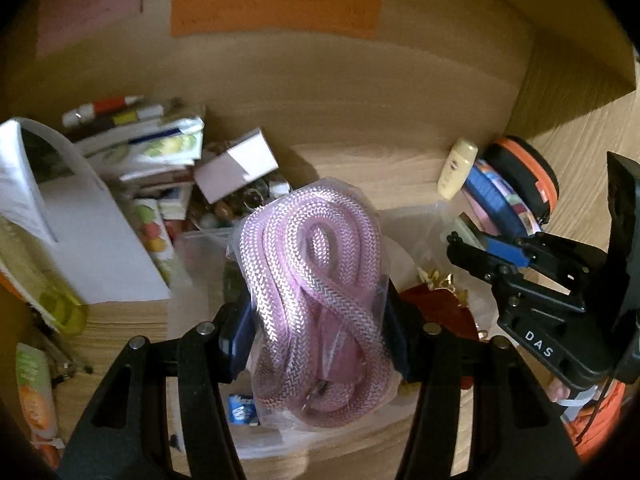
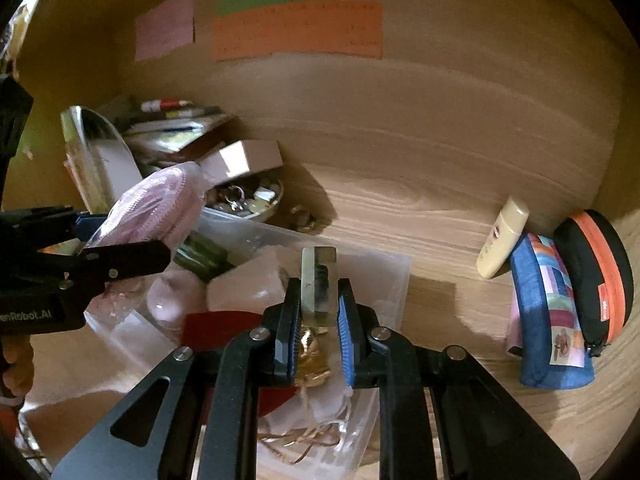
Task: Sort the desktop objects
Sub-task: 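Lift and carry the pink rope bag and grey block over the clear box, then open both tools to drop the rope bag and grey block into the box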
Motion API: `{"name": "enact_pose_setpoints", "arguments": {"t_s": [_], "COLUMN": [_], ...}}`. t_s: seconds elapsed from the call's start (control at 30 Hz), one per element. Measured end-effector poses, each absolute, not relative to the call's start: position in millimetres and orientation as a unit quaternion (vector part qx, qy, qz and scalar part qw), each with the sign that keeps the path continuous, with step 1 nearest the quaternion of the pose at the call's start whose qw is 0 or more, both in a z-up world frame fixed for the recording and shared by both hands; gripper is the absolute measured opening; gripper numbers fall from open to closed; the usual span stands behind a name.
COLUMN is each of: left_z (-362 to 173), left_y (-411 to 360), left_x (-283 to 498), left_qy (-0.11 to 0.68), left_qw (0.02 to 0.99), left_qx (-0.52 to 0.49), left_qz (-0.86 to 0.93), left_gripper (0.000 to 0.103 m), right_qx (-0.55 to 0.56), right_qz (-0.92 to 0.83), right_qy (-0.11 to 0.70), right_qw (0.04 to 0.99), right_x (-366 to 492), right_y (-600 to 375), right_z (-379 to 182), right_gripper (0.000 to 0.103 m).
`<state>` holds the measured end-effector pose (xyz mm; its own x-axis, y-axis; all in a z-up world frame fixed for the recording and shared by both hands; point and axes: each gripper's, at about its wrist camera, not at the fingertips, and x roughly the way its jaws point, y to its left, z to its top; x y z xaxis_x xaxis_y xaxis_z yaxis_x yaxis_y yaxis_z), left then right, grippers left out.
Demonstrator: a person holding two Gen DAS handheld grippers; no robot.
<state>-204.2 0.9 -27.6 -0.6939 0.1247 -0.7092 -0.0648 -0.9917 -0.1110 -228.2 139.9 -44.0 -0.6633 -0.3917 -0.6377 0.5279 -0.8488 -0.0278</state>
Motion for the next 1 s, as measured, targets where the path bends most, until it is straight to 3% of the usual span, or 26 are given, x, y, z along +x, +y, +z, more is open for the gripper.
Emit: {"name": "enact_pose_setpoints", "arguments": {"t_s": [0.67,0.77,0.83,1.0], "left_z": [-46.7,-39.3,-30.1,-8.0], "left_y": [14.4,11.5,9.0,2.7], "left_x": [-217.3,-211.5,-203.8,-181.0], "left_qy": [-0.019,-0.022,-0.023,-0.021], "left_qw": [0.063,0.066,0.069,0.069], "left_qx": [-0.418,-0.412,-0.401,-0.376], "left_qz": [0.906,0.908,0.913,0.924], "left_gripper": [0.058,0.060,0.060,0.065], "right_qx": [0.307,0.297,0.289,0.266], "right_qz": [-0.907,-0.911,-0.913,-0.919], "right_qy": [0.160,0.161,0.164,0.186], "right_qw": [0.239,0.238,0.238,0.223], "right_x": [-223.9,-218.8,-214.0,-197.9], "right_y": [129.0,128.9,128.4,123.9], "right_z": [-59.3,-52.1,-47.8,-35.0], "right_gripper": [0.015,0.026,0.041,0.049]}}
